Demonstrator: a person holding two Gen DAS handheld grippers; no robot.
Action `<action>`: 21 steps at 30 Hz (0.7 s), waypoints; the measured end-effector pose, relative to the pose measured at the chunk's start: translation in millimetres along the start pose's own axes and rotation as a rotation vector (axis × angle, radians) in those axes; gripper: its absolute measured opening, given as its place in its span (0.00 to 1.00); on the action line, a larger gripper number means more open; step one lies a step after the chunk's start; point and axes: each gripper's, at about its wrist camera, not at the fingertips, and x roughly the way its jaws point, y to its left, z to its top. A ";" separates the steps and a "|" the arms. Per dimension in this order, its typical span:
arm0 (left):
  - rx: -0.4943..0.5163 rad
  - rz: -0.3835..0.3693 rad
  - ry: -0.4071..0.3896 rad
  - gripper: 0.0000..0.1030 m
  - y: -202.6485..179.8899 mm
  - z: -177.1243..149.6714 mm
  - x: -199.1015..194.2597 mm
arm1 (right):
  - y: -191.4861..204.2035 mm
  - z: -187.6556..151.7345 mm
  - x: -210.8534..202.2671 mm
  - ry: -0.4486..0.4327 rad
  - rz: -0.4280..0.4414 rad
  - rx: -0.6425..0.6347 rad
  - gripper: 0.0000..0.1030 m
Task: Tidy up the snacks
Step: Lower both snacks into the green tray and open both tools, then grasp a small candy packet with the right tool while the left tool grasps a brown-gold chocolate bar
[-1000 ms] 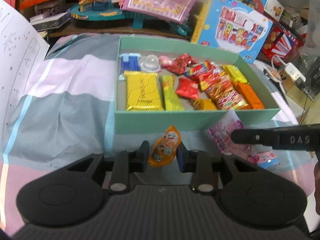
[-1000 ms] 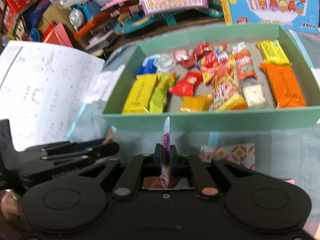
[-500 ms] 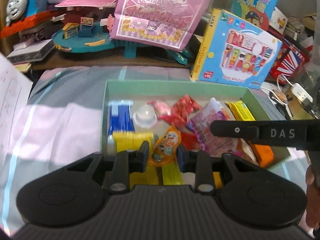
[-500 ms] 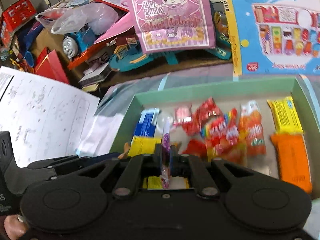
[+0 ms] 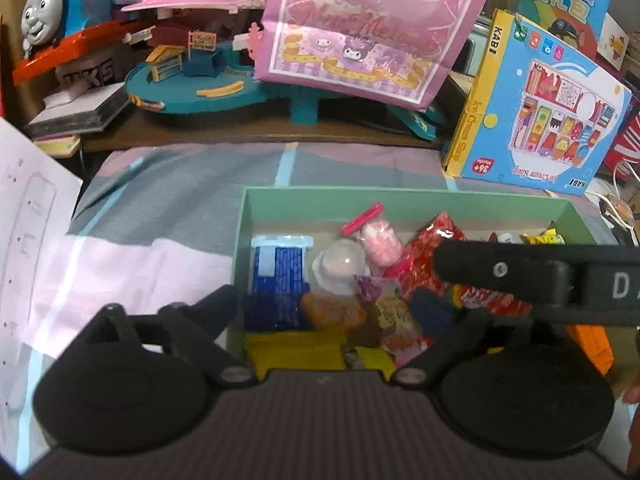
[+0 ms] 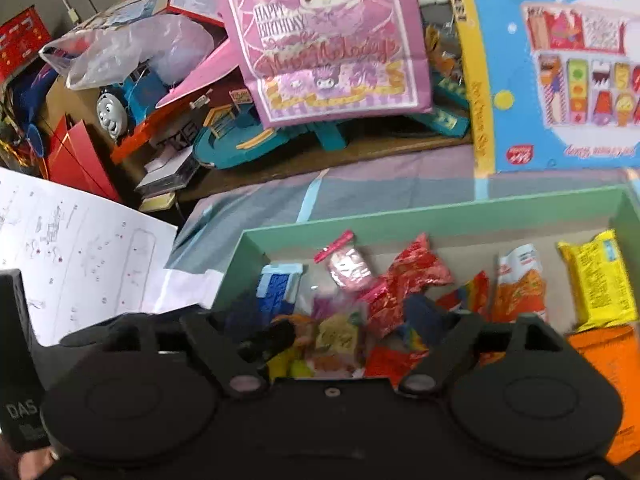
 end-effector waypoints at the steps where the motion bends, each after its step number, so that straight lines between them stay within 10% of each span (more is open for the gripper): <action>1: -0.004 -0.003 0.001 0.95 0.8 -1.2 -1.9 | -0.6 -0.5 -0.9 0.006 -0.001 -0.001 0.82; 8: -0.008 -0.026 0.006 1.00 -6.6 -17.0 -27.9 | -1.5 -14.6 -29.0 -0.003 -0.014 -0.005 1.00; 21: 0.026 -0.079 0.026 1.00 -33.5 -74.7 -92.8 | -12.6 -71.8 -111.6 -0.021 -0.033 0.020 1.00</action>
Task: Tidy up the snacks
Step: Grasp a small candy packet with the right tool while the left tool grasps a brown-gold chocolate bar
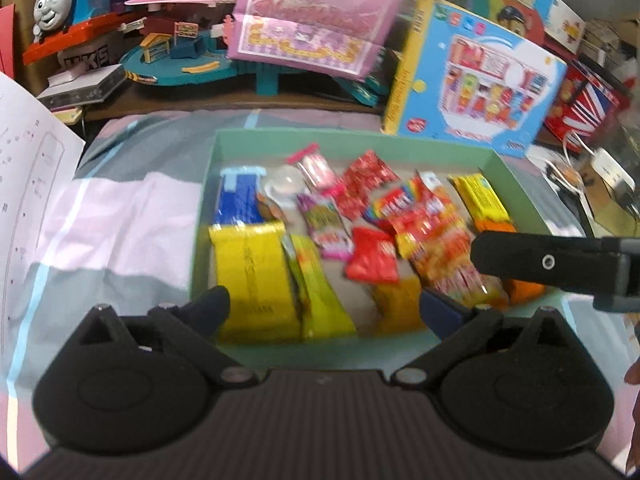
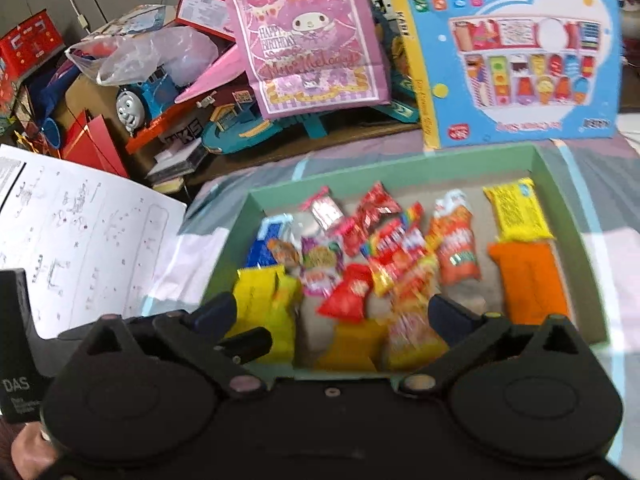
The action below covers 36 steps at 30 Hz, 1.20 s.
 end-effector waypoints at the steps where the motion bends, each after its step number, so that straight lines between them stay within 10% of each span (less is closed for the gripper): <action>1: 0.004 -0.005 0.005 1.00 -2.7 -5.3 -2.4 | -2.6 -5.6 -5.3 0.000 -0.006 0.000 1.00; 13: 0.048 -0.029 0.145 1.00 -24.9 -80.1 4.1 | -53.2 -75.5 -41.3 0.080 -0.085 0.118 1.00; 19: 0.063 -0.026 0.173 1.00 -25.9 -102.3 8.5 | -69.8 -115.2 -45.1 0.168 -0.121 0.174 0.61; 25: 0.075 -0.026 0.163 0.97 -27.3 -105.7 11.7 | -70.5 -137.5 -44.1 0.208 -0.149 0.187 0.60; 31: 0.167 -0.025 0.131 0.81 -43.8 -111.4 13.2 | -56.0 -146.0 -33.5 0.207 -0.171 0.071 0.33; 36: 0.229 -0.015 0.089 0.36 -51.5 -115.1 6.6 | -50.7 -146.0 -31.3 0.191 -0.175 0.016 0.20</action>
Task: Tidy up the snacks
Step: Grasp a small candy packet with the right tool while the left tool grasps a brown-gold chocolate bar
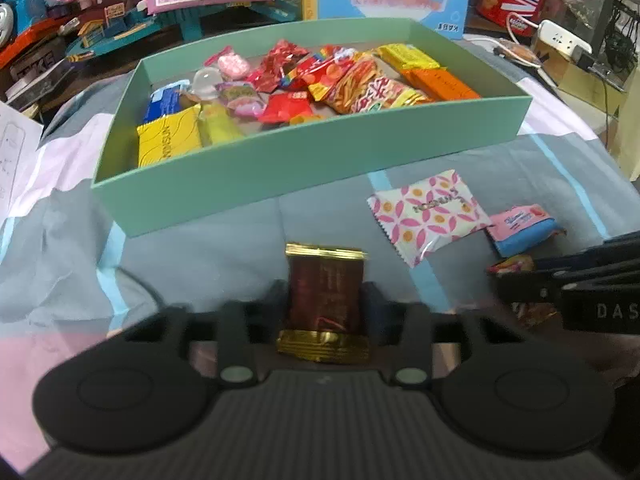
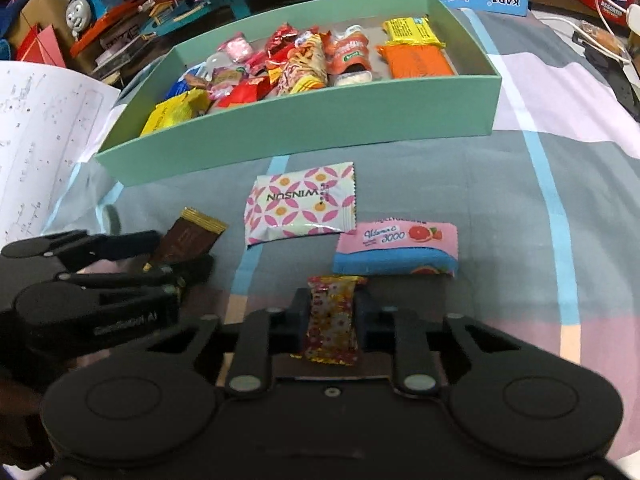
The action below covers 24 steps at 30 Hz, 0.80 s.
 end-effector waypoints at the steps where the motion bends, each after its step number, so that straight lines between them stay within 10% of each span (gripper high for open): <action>1: -0.020 -0.014 0.002 0.35 2.7 0.9 -1.2 | -1.1 1.1 -0.5 0.005 0.016 0.011 0.20; 12: -0.114 -0.090 -0.020 0.35 24.5 6.2 -33.3 | 8.5 18.3 -21.8 -0.024 0.131 0.035 0.20; 24: -0.179 -0.059 -0.183 0.35 51.5 89.9 -52.5 | 37.4 108.7 -40.5 -0.191 0.177 -0.010 0.20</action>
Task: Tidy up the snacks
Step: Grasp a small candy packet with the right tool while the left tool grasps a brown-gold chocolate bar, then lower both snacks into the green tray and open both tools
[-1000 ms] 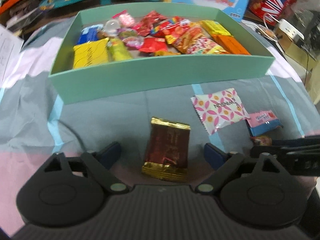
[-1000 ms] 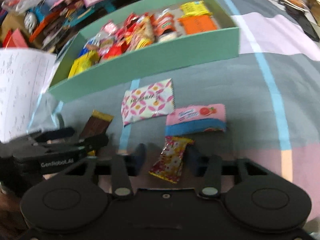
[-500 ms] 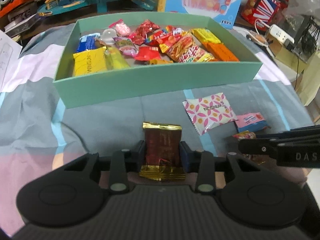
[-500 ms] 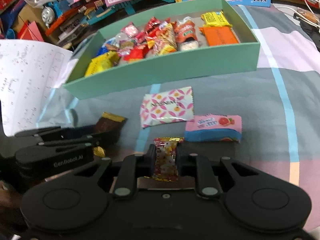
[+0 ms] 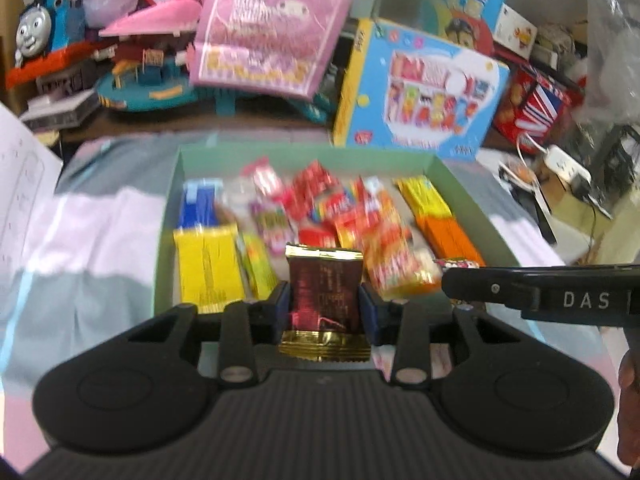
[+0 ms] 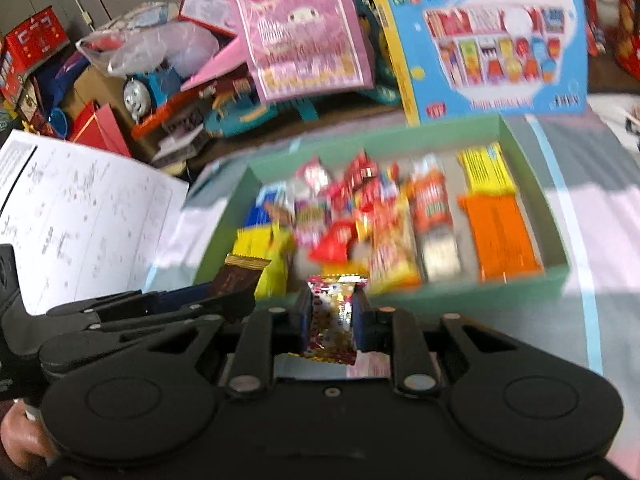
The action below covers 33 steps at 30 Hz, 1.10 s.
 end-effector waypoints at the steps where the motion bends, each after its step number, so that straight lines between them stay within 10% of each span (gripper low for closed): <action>1: -0.007 0.001 -0.003 0.35 1.5 7.1 4.3 | 0.2 7.8 3.3 -0.004 0.002 0.004 0.20; 18: -0.055 0.022 0.057 0.42 16.4 44.1 74.9 | -13.6 60.8 76.5 0.017 -0.003 0.062 0.26; 19: -0.055 0.034 0.062 0.44 17.6 42.8 78.0 | -14.5 61.8 79.5 0.016 -0.001 0.068 0.33; 21: -0.063 0.067 0.084 0.88 20.2 39.7 84.9 | -16.0 63.2 82.6 0.011 0.004 0.082 0.58; 23: -0.083 0.108 0.071 1.00 23.3 35.2 86.1 | -17.5 63.3 81.4 -0.007 -0.004 0.100 0.96; 33: -0.099 0.092 0.084 1.00 23.9 25.5 76.8 | -18.8 54.3 69.6 -0.024 -0.017 0.126 1.00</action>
